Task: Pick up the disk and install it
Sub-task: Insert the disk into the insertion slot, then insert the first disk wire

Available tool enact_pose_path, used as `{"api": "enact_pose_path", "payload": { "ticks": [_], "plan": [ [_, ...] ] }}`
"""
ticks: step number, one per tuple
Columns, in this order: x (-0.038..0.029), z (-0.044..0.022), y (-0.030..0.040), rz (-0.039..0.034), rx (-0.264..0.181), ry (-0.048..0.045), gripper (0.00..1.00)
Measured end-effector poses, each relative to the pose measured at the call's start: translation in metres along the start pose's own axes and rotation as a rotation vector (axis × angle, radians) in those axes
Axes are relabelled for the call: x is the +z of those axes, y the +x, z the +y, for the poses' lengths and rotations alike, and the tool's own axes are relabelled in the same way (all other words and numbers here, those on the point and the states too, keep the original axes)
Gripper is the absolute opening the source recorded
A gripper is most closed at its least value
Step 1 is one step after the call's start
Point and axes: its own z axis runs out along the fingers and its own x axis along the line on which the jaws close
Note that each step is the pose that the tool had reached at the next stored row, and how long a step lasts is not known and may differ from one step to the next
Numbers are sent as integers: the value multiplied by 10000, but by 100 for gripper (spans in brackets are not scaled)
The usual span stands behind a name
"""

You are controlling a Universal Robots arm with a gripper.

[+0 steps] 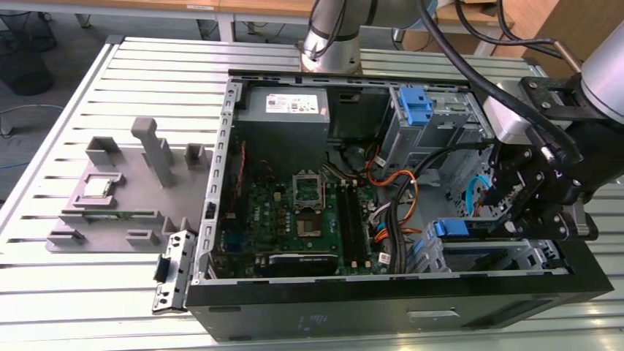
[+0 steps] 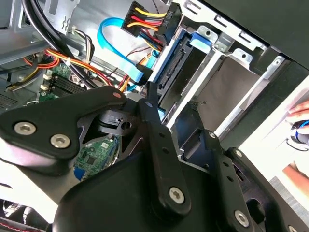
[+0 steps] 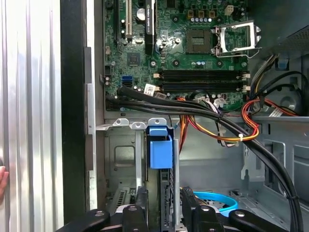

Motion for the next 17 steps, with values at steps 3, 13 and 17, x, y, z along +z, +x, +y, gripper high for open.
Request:
{"api": "enact_pose_path", "payload": {
  "ticks": [3, 13, 17],
  "plan": [
    [0, -1, -1, -3, 2, -2, 42],
    [-12, -46, -3, -4, 1, -11, 42],
    [-13, -46, -3, -3, 1, -11, 42]
  ]
}}
